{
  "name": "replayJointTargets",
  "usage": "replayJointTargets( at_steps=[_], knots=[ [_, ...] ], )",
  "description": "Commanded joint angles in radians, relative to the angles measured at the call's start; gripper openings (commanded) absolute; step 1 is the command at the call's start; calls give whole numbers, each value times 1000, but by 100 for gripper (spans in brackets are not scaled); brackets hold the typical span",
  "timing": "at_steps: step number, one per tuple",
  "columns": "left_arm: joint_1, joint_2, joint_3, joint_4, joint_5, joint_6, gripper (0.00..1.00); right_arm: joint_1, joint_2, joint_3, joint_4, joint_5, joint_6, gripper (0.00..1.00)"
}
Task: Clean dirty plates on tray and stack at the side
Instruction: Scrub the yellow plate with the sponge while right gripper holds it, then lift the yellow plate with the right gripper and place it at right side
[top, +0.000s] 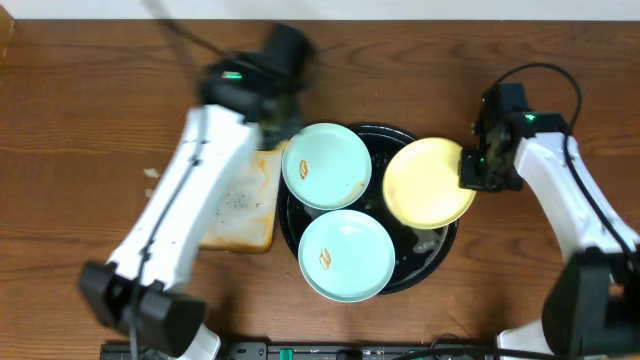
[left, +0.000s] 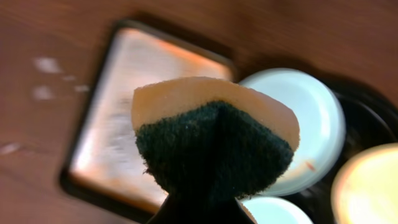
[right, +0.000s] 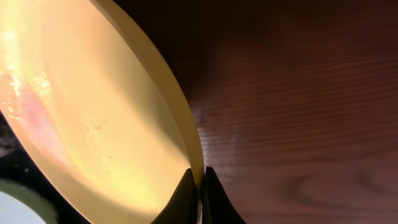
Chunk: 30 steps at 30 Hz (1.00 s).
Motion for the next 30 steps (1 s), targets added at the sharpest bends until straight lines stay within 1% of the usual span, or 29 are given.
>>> replayJointTargets(
  at_steps=[1, 5, 7, 12, 16, 18, 20, 25, 30],
  knots=[
    [113, -22, -109, -9, 2, 52, 8, 58, -97, 12, -4, 148, -14, 1],
    [206, -37, -244, 47, 68, 101, 8, 142, -161, 12, 3, 235, -14, 1],
    [243, -37, -311, 80, 87, 113, 8, 196, -185, 12, -1, 311, -14, 1],
    [304, -37, -409, 119, 94, 138, 8, 357, -212, 12, -60, 590, -14, 1],
    [314, -37, -417, 121, 94, 171, 8, 487, -212, 12, -92, 760, -50, 1],
    [314, -37, -417, 121, 94, 170, 8, 555, -212, 12, -102, 909, -94, 1],
    [314, -37, -417, 125, 94, 170, 8, 605, -212, 12, -99, 977, -148, 1],
    [314, -37, -417, 126, 93, 170, 8, 699, -212, 12, -95, 1084, -164, 1],
    [314, -37, -417, 126, 93, 170, 8, 726, -212, 12, -94, 1137, -166, 1]
  ],
)
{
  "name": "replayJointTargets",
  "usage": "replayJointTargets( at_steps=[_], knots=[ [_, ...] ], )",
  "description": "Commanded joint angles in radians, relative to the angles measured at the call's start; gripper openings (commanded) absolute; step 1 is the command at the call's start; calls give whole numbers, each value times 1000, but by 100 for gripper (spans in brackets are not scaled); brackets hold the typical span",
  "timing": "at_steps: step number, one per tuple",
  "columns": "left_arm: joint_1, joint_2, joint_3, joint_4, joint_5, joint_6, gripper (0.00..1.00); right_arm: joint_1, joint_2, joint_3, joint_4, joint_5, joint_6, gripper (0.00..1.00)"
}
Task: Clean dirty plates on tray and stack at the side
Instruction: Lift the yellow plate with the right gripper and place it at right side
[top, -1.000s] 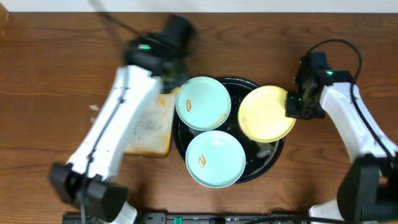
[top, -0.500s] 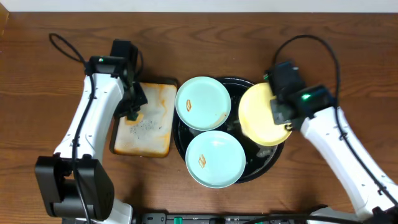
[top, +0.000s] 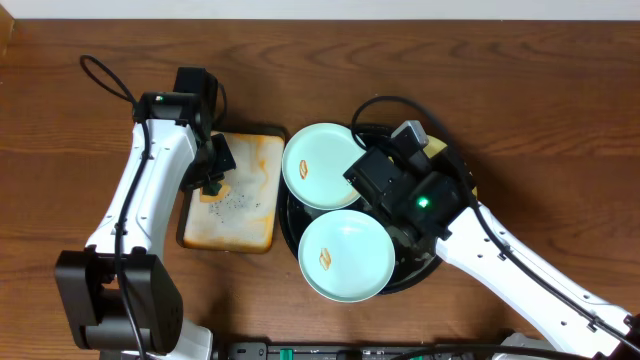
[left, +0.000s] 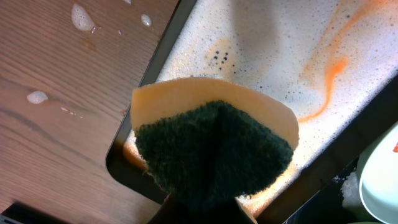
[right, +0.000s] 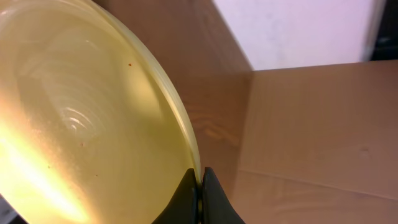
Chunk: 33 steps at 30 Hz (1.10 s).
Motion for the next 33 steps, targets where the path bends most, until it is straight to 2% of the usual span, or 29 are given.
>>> replayJointTargets(
  at_steps=[1, 24, 33],
  knots=[
    [2, 0, 1, -1, -2, 17, 8, 14, -16, 11, 2, 117, -22, 1],
    [2, 0, 1, -1, -1, 17, 8, 14, -16, 11, 2, 116, -40, 1],
    [2, 0, 1, -2, -1, 17, 7, 8, -16, 11, 3, 48, 17, 1]
  ],
)
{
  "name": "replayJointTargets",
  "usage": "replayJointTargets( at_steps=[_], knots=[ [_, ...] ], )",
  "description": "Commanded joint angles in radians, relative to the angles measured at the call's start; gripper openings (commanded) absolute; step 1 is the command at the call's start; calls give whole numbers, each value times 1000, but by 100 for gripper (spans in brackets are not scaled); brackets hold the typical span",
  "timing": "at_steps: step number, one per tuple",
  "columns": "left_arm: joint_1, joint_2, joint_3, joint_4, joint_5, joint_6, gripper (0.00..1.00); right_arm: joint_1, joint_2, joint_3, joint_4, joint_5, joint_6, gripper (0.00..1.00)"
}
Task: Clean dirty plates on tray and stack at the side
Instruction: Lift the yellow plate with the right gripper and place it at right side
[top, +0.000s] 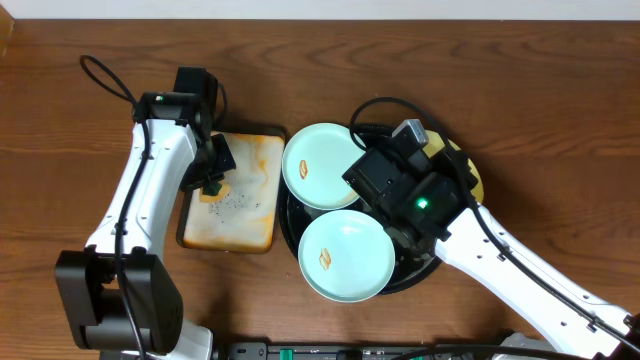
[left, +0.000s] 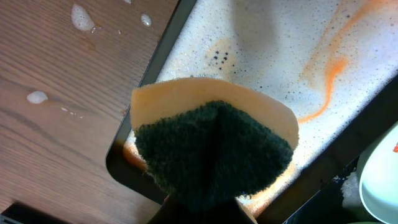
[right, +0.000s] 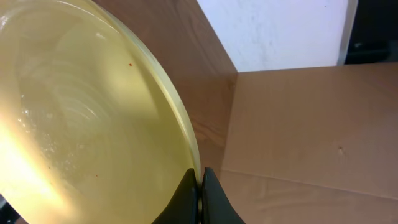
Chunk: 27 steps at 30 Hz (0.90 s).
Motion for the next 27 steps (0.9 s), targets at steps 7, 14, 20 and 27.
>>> replayJointTargets(
  at_steps=[7, 14, 20, 27],
  knots=[
    [2, 0, 1, -2, -2, 17, 8, -2, -10, 11, 4, -117, 97, 1],
    [2, 0, 1, -2, -1, 24, 8, -40, -12, 11, 1, -142, 127, 1],
    [2, 0, 1, -2, -1, 24, 8, -43, -12, 28, -41, -139, 116, 1],
    [2, 0, 1, 2, 25, 24, 8, -188, -15, 27, -4, -383, 185, 1]
  ],
)
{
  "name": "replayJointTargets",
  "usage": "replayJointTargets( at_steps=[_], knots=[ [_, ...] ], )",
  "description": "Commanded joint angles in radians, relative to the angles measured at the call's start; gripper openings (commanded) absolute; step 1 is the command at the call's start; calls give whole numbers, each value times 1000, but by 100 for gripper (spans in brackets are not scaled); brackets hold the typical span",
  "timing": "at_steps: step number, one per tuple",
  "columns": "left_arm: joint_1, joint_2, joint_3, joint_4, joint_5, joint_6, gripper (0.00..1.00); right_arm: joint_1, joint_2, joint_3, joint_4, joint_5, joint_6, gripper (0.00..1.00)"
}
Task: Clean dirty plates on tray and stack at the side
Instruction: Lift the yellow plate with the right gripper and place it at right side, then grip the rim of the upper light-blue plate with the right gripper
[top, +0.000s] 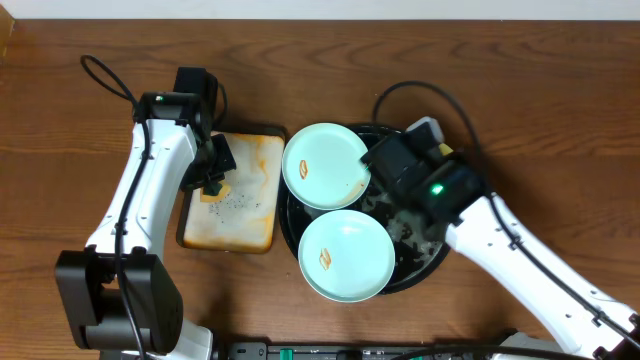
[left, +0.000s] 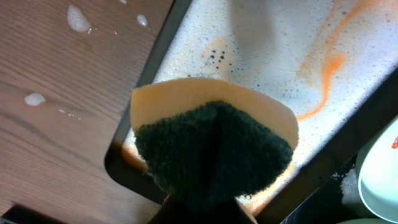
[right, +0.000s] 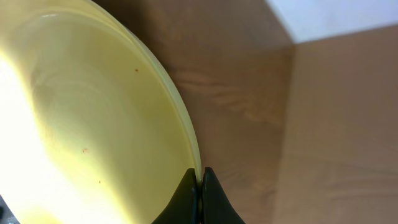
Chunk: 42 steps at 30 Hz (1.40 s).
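Two pale green plates, one at the back (top: 325, 165) and one at the front (top: 346, 255), lie on the round black tray (top: 432, 262), each with a small orange smear. My right gripper (right: 200, 177) is shut on the rim of a yellow plate (right: 93, 124), which it holds tilted up. In the overhead view the right arm (top: 420, 178) hides that plate. My left gripper (top: 212, 186) is shut on a yellow sponge (left: 214, 140), green scouring side toward the camera, just above the soapy rectangular tray (left: 280, 50).
Foam with an orange streak fills the rectangular tray (top: 240, 215) left of the black tray. Water drops (left: 78, 18) dot the wood beside it. A cardboard box (right: 348, 124) shows past the yellow plate. Cables (top: 100, 75) trail behind both arms.
My right arm has shifted to the right over the black tray, still gripping the yellow plate, and the wall no longer shows behind it. The left gripper with the sponge has barely moved.
At first the yellow plate lay flat at the black tray's right edge with my right gripper on its rim, and the left arm carried the sponge near the tray's back. Then the plate was held up on edge and the sponge hung over the soapy tray, as now.
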Motion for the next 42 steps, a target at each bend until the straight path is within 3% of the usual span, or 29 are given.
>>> replayJointTargets(
  at_steps=[1, 11, 21, 27, 37, 41, 42],
  knots=[
    [2, 0, 1, 0, 17, 10, 8, -105, -15, 26, 7, -157, 62, 1],
    [2, 0, 1, 0, 17, 25, 8, -652, -18, 25, 102, -702, 37, 1],
    [2, 0, 1, 0, 17, 25, 8, -1140, 24, 22, 199, -810, 37, 1],
    [2, 0, 1, 0, 17, 25, 8, -1262, 147, 10, 229, -818, 88, 1],
    [2, 0, 1, 0, 17, 40, 8, -1283, 315, 9, 323, -837, 97, 2],
    [2, 0, 1, 0, 17, 40, 8, -1294, 299, 11, 315, -828, 119, 74],
    [2, 0, 1, 0, 17, 40, 8, -1295, 289, 11, 309, -829, 123, 78]
  ],
)
